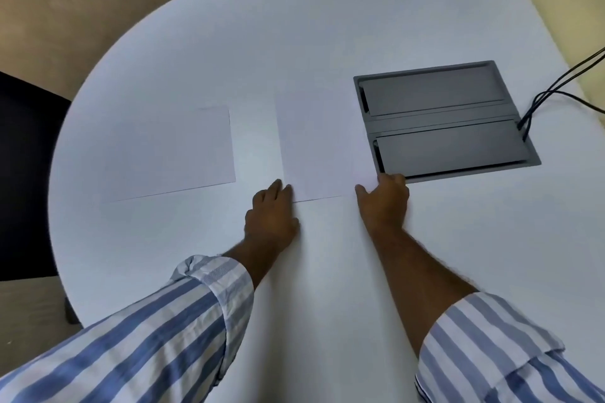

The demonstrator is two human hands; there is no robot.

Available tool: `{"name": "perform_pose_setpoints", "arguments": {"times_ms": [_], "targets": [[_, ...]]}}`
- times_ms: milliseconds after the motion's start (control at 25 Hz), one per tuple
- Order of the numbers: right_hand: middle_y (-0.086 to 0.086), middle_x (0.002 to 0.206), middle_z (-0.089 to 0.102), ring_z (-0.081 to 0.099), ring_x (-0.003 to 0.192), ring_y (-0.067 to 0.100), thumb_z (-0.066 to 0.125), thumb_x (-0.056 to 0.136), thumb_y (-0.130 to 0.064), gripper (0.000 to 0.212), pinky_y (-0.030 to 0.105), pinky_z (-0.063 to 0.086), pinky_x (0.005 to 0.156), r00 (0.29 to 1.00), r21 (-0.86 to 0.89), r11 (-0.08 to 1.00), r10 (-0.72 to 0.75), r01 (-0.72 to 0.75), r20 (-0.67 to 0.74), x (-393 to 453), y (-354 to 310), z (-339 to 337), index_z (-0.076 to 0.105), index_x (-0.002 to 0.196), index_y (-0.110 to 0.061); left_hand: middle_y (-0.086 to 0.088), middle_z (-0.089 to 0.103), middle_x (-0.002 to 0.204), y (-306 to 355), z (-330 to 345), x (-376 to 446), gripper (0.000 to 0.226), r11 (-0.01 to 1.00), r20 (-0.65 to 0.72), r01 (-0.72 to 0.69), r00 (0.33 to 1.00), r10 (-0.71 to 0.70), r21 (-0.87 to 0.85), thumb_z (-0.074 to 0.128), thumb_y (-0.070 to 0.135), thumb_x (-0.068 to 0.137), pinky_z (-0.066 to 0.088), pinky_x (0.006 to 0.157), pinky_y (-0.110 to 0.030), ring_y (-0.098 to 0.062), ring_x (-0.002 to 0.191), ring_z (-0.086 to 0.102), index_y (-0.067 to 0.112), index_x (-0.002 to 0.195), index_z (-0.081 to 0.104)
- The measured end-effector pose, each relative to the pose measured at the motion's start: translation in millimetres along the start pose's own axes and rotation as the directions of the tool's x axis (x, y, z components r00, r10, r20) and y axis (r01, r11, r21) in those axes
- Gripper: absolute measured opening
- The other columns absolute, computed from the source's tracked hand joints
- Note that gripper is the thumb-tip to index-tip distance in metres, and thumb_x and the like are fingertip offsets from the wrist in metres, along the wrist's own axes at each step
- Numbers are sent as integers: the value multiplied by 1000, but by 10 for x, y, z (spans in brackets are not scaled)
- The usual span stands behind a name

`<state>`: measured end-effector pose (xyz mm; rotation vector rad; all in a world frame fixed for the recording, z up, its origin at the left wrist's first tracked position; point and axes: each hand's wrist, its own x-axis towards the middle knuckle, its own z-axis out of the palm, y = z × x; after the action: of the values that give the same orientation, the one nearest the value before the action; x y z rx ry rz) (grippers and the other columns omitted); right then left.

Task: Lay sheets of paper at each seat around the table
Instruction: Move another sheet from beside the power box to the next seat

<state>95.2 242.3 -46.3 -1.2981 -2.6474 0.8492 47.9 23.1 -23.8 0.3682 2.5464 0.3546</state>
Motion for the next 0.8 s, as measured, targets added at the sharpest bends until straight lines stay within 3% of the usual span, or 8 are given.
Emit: {"name": "perform_pose_setpoints", "arguments": {"times_ms": [200,440,640,720,800], "targets": [[16,127,61,56,113,38,85,85,-19,46,38,48,90,999,37,999,-15,16,-39,-58,43,86,71,123,2,-2,15,172,26,4,-10,72,994,24,-40,999,38,103,60,27,90,44,106,-51,-33,151,24,24,156,30],[15,124,63,56,112,37,82,88,-19,33,41,51,88,995,-8,998,-69,69,-65,-91,20,119,75,111,4,-3,13,172,67,-15,-19,74,995,41,-27,999,23,93,60,27,90,41,111,-54,-33,153,21,24,157,30],[9,129,64,59,114,33,82,83,-17,28,43,56,85,990,20,996,-84,87,-114,-173,6,180,77,109,-8,-3,17,171,75,-6,-40,74,996,30,-35,999,33,76,62,30,87,40,111,-54,-33,152,22,25,155,33],[6,119,68,63,104,27,79,81,-10,31,40,56,84,989,164,985,-38,61,-141,-205,-62,167,72,111,-12,-3,18,171,66,-9,-52,71,997,24,-39,999,38,63,63,31,88,39,113,-54,-33,152,22,25,153,35],[1,101,69,66,85,15,76,82,-3,40,35,58,78,991,447,891,121,-80,-64,-197,-180,93,62,117,-14,-4,17,172,68,-12,-53,68,998,20,-47,999,46,49,64,32,89,37,117,-56,-33,154,20,25,152,39]]}}
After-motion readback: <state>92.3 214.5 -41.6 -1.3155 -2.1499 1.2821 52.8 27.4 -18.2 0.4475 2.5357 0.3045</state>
